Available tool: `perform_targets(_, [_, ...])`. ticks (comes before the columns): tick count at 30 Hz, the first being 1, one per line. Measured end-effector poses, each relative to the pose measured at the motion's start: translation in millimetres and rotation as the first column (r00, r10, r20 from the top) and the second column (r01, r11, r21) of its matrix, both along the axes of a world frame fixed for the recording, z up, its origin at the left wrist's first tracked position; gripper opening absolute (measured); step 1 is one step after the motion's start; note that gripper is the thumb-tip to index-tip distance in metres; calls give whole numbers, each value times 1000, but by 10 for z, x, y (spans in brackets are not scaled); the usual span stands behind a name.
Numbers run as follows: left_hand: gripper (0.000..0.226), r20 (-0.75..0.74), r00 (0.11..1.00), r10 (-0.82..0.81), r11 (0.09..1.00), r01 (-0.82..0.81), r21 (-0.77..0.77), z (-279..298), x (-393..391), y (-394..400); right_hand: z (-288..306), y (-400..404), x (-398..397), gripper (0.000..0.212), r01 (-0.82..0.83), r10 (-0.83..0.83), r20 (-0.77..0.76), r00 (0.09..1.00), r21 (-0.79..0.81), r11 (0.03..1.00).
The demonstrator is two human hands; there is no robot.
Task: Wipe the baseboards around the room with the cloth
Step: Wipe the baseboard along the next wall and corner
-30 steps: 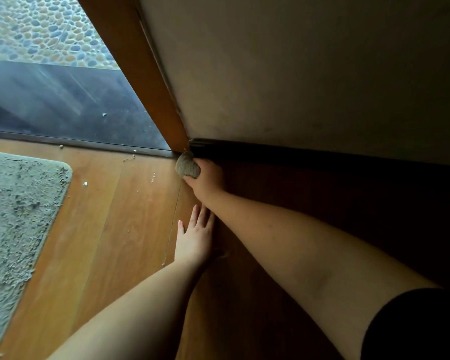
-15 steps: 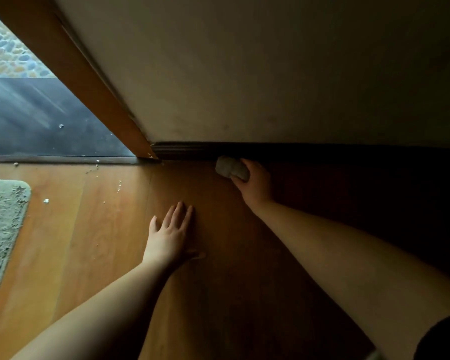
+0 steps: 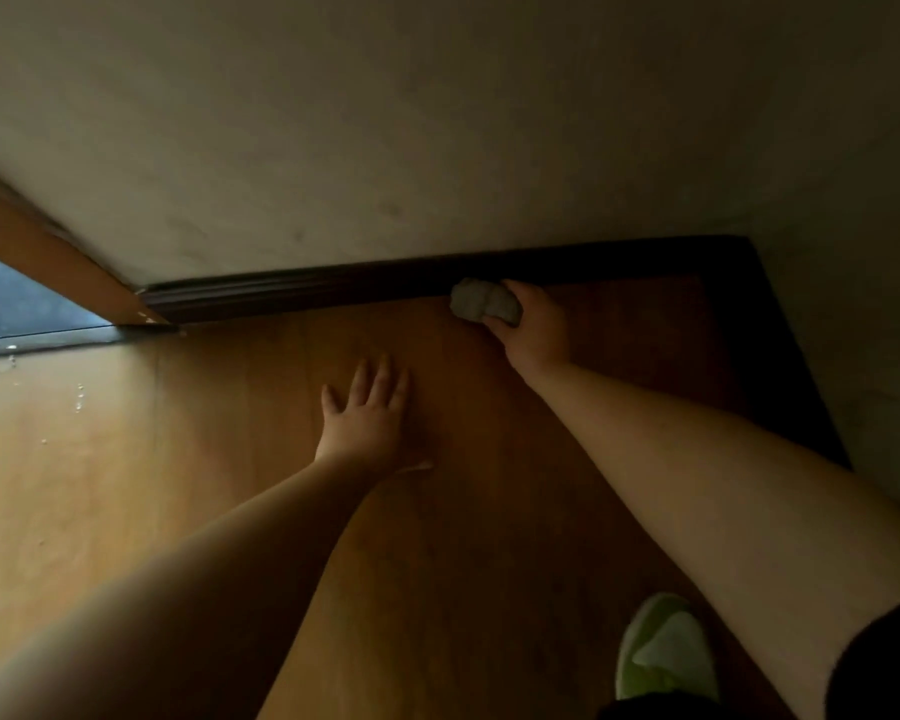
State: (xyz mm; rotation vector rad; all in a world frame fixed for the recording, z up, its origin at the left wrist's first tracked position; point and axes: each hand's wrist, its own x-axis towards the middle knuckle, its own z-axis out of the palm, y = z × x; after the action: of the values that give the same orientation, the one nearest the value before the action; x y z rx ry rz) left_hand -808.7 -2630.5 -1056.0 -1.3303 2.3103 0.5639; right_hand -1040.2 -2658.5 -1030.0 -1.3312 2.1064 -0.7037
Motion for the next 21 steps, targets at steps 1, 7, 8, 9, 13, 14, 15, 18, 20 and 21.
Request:
perform_targets(1, [124, 6, 1000, -6, 1000, 6, -6, -3, -26, -4, 12, 22, -85, 52, 17, -17, -11, 1000, 2, 1000])
perform_targets(7, [119, -34, 979, -199, 979, 197, -58, -32, -177, -110, 101, 61, -607, 51, 121, -121, -46, 992, 8, 993])
perform_targets(8, [118, -40, 971, -237, 970, 234, -63, -28, -247, -101, 106, 69, -691, 51, 154, -153, -41, 987, 14, 988])
perform_targets(9, [118, -48, 965, -258, 965, 255, -59, -20, -330, -84, 102, 77, -780, 52, 191, -190, -37, 981, 22, 981])
perform_targets(13, [122, -44, 971, -237, 972, 237, -4, 9, -627, 5, 102, 167, -1160, 45, 365, -362, -49, 931, 69, 929])
perform_targets(14, [123, -36, 972, -231, 973, 231, 7, 16, -661, 12, 106, 191, -1256, 39, 426, -424, -40, 905, 62, 903])
perform_targets(15, [123, -32, 975, -222, 975, 223, 19, 22, -684, 9, 114, 215, -1349, 35, 488, -487, -21, 873, 46, 872])
perform_targets(18, [126, -31, 979, -203, 978, 204, 44, 44, -715, -14, 194, 279, -1571, 46, 657, -656, 80, 750, 26, 754])
perform_targets(20, [127, -27, 979, -202, 978, 203, 46, 54, -724, -15, 268, 285, -1724, 50, 703, -703, 45, 709, 27, 711])
perform_targets(21, [127, -25, 979, -202, 978, 203, 44, 57, -726, -14, 310, 269, -1803, 49, 708, -709, 9, 706, 18, 706])
